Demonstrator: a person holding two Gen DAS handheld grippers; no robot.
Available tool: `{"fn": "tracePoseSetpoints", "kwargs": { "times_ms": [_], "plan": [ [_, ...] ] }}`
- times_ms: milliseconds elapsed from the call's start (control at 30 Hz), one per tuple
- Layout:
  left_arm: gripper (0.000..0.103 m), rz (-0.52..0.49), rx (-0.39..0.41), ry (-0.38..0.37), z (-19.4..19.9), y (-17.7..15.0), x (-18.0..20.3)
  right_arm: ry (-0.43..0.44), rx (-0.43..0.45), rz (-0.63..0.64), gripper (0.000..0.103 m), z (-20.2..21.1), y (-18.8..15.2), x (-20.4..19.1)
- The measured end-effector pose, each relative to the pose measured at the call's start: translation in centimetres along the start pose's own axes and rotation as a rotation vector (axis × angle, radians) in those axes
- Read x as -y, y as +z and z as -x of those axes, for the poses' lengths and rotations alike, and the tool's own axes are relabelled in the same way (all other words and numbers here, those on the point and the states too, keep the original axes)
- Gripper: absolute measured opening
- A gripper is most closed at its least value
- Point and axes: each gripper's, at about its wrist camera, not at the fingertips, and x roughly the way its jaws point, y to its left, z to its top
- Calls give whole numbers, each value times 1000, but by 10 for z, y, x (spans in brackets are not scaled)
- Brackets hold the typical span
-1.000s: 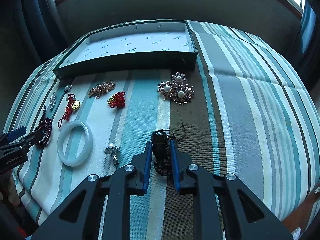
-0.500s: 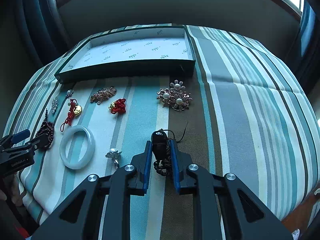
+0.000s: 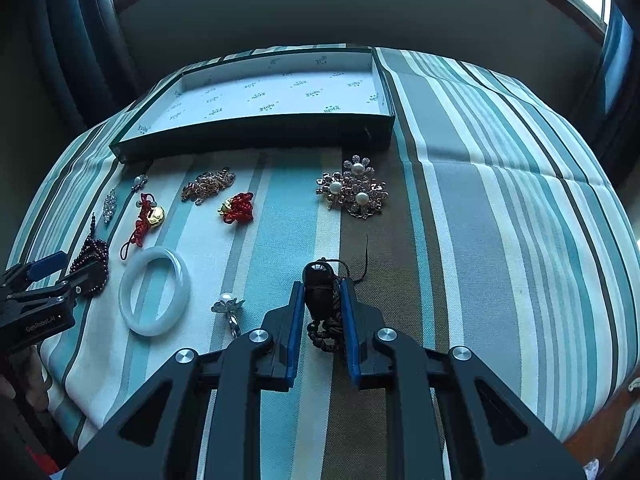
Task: Organize jewelry
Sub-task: 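Grasp the dark red bead strand with the left tool while the right tool holds the earring, then carry the bead strand and earring into the white box and open both tools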
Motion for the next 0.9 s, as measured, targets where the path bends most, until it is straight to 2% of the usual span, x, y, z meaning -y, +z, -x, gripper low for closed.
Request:
{"fn": "tracePoseSetpoints", "kwargs": {
  "times_ms": [100, 267, 300, 367, 500, 567, 633, 900],
  "plan": [
    [89, 9, -36, -8, -8, -1, -2, 3, -3, 1, 19, -1, 0, 0],
    [86, 3, -37, -3, -9, -1, -5, 8, -5, 4, 19, -1, -1, -1],
    [82, 0, -30, -5, -8, -1, -5, 9, -6, 5, 19, -1, -1, -1],
    [65, -12, -17, -13, -4, -1, -5, 11, -6, 6, 19, -1, -1, -1],
    [46, -14, -11, -22, -1, -1, -7, 13, -6, 4, 19, -1, -1, -1],
    [30, -26, -3, -36, 1, -2, -7, 14, -6, 4, 19, -1, -1, -1],
    [20, -30, 3, -50, 2, -3, -7, 17, -7, 4, 19, -2, -2, -2],
    [12, -30, 27, -80, 8, -3, -7, 24, 0, 3, 19, 1, -1, -3]
  ]
}}
